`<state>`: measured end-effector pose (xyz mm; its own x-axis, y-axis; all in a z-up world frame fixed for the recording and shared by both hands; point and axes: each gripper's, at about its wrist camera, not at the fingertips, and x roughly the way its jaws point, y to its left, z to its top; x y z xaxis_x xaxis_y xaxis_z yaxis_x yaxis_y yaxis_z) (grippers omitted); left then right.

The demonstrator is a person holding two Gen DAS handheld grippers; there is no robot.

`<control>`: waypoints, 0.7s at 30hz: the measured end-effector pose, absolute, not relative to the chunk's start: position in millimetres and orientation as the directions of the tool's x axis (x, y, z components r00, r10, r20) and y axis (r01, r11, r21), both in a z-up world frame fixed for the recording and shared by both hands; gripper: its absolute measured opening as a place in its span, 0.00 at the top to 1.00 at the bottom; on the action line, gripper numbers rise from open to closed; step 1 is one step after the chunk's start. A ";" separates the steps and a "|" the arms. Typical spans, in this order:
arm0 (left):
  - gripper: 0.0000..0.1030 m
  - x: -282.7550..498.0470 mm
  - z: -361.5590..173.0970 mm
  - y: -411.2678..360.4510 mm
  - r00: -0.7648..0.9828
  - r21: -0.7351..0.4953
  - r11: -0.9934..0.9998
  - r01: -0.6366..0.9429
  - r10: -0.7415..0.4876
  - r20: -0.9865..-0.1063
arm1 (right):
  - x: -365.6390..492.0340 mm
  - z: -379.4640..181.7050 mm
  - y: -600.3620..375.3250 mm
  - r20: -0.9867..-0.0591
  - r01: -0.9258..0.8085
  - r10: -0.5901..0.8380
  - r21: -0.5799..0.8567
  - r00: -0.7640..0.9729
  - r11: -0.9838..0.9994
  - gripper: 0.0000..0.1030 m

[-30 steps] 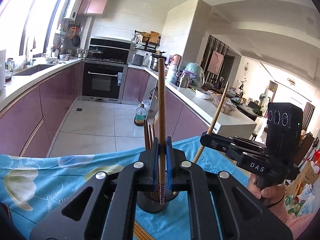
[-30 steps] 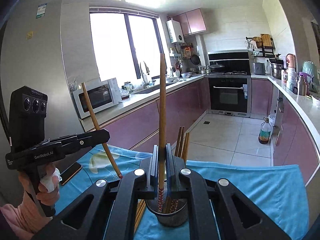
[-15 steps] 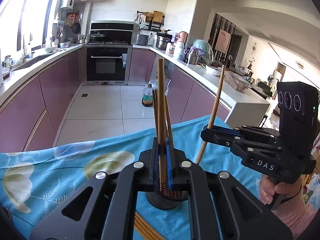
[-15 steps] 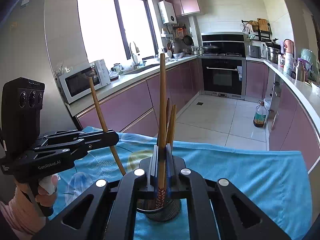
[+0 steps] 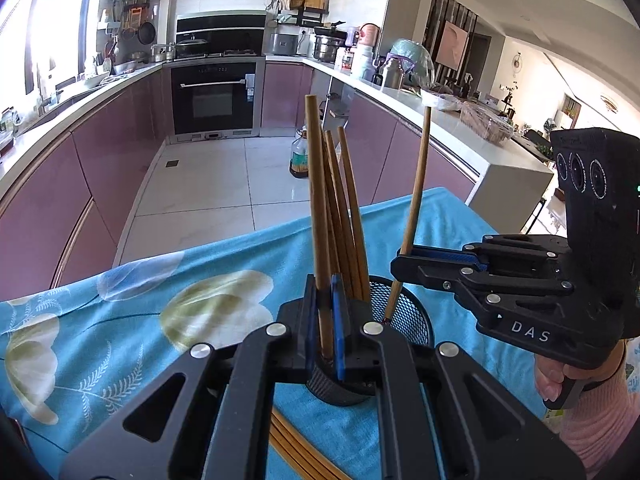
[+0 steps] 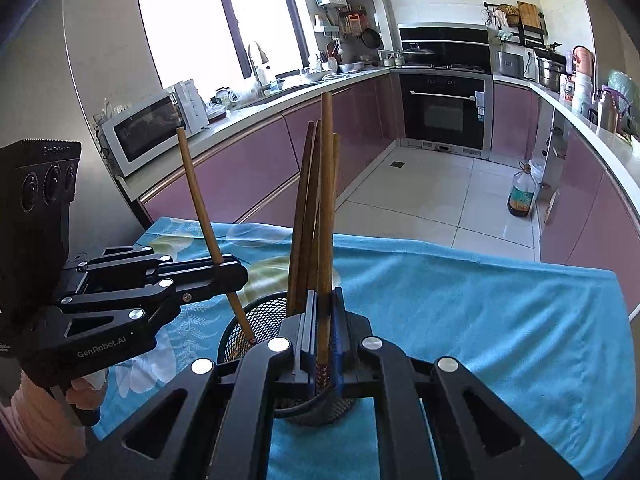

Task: Organize utensils
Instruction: 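Open both tools to release the chopsticks in the cup and withdraw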

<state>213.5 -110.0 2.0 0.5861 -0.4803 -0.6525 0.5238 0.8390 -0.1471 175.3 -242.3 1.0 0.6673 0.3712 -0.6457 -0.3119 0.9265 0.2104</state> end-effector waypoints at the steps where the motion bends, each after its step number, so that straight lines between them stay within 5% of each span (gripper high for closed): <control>1: 0.92 214.9 1.4 -110.5 0.585 -0.150 0.841 0.520 -0.479 -0.655 | 177.1 1.1 -242.5 -0.647 -0.310 0.371 0.212 0.666 0.927 0.93; 9: 0.92 217.6 -2.1 -107.7 0.591 -0.158 0.851 0.500 -0.469 -0.657 | 174.9 0.8 -244.5 -0.638 -0.302 0.376 0.226 0.672 0.926 0.84; 21: 0.73 184.0 3.2 -80.3 0.671 -0.128 0.884 0.450 -0.429 -0.604 | 152.5 9.2 -248.0 -0.597 -0.311 0.387 0.232 0.702 0.922 0.74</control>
<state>184.0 -80.3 3.2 0.6710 -0.4294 -0.6044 0.4503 0.8837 -0.1278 152.5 -248.0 9.2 0.7022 0.3874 -0.5974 -0.3109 0.9216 0.2322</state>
